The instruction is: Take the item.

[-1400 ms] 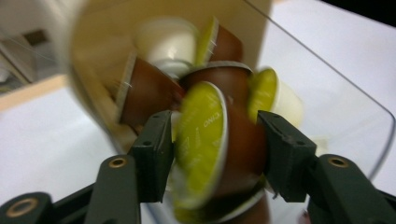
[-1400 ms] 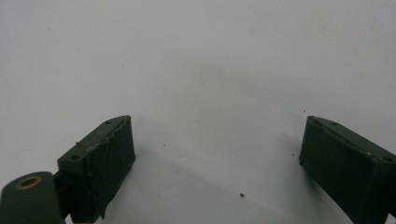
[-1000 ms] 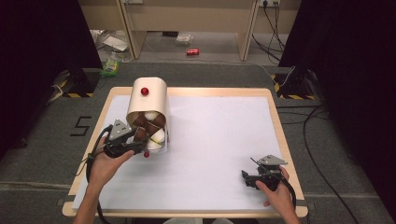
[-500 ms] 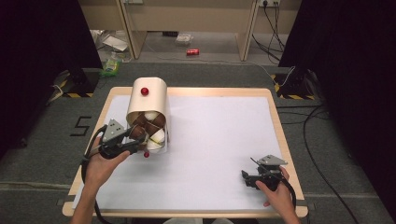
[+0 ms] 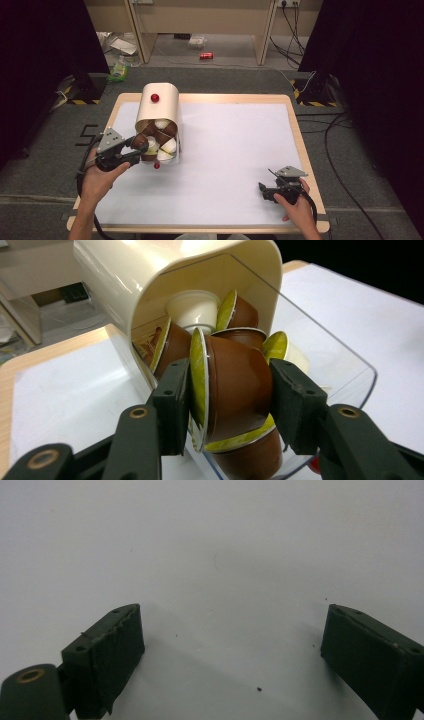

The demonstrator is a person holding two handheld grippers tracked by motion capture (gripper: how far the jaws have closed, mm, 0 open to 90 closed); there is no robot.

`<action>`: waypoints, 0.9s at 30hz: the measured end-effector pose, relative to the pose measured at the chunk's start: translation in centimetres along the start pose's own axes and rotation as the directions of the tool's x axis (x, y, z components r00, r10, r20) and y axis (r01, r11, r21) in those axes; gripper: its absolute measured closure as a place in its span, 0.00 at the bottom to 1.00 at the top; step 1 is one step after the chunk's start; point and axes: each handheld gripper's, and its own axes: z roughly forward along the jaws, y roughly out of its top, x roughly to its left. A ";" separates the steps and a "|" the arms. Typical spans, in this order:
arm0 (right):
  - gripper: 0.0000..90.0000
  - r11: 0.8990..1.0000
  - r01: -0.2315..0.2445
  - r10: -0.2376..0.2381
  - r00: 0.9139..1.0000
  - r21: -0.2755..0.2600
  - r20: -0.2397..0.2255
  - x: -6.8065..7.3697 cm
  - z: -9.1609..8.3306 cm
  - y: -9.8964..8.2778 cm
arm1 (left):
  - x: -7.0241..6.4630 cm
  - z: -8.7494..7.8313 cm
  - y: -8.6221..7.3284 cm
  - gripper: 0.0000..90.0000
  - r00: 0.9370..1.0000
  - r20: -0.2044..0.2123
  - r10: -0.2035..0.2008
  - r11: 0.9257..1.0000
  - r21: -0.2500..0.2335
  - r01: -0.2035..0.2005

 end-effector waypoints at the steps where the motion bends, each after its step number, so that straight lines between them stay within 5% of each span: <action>1: 0.12 1.000 0.000 0.000 1.000 0.000 0.000 0.0 0.0 0.0 | 0.3 -0.4 0.0 0.59 1.000 -0.004 0.003 1.000 -0.012 -0.003; 14: 0.12 1.000 -0.001 0.001 1.000 0.001 0.000 0.0 0.0 0.0 | 1.9 -2.8 0.0 0.59 0.999 -0.029 -0.021 0.999 -0.034 0.020; 27: 0.12 1.000 0.000 0.000 1.000 0.001 0.000 0.0 0.0 0.0 | 3.8 -2.5 -1.6 0.59 0.995 -0.076 -0.068 0.998 -0.018 0.067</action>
